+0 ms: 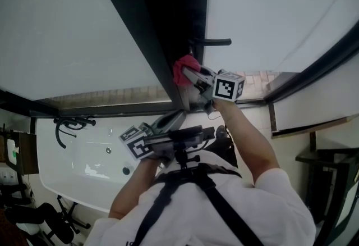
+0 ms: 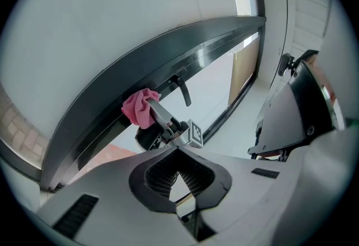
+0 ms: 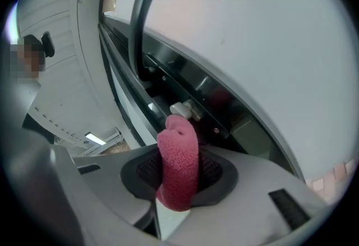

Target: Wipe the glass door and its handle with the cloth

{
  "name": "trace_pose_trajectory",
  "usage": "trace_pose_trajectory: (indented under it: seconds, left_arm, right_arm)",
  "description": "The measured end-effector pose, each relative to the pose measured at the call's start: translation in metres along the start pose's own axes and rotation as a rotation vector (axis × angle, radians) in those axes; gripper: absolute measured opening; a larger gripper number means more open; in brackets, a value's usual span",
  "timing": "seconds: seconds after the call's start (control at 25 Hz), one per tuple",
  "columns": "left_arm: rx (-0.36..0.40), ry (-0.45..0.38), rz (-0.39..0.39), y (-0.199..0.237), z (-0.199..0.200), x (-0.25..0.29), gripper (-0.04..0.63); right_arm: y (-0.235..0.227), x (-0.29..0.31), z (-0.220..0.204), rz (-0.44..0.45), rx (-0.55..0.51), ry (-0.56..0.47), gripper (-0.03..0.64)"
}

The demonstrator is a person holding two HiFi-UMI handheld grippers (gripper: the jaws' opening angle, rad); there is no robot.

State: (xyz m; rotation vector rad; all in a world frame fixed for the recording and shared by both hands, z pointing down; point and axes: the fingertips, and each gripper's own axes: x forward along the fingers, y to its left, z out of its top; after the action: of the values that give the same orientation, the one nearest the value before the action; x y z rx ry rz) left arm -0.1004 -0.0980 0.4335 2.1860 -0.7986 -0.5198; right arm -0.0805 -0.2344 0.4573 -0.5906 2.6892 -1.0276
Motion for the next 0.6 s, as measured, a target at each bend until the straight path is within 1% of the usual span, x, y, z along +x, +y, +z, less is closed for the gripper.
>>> trace_pose_trajectory:
  seconds: [0.08,0.12,0.2,0.28,0.36,0.52,0.6]
  left_arm:
    - [0.0,0.003,0.0,0.0,-0.001,0.001,-0.008]
    - [0.0,0.002,0.0,0.0,-0.001,0.001,-0.008]
    - [0.001,0.001,0.001,0.0,-0.002,0.002,-0.008]
    - [0.002,0.0,0.003,-0.001,-0.002,0.001,-0.008]
    - [0.002,0.0,0.003,-0.001,-0.002,0.001,-0.008]
    - [0.005,0.002,0.001,-0.001,-0.001,0.002,-0.008]
    - [0.004,0.001,0.002,-0.001,-0.001,0.002,-0.008]
  right_arm:
    - [-0.004,-0.002,0.003,0.016,0.024,0.018,0.098]
    - [-0.009,-0.005,0.005,0.004,0.034,0.026,0.098]
    - [-0.024,-0.011,0.007,-0.052,0.054,0.033,0.098]
    - [-0.037,-0.016,0.009,-0.112,0.041,0.035,0.098]
    - [-0.043,-0.017,0.007,-0.166,-0.03,0.053,0.098]
    - [-0.048,-0.011,0.005,-0.289,-0.257,0.114,0.098]
    - [-0.049,-0.012,0.008,-0.339,-0.346,0.119,0.098]
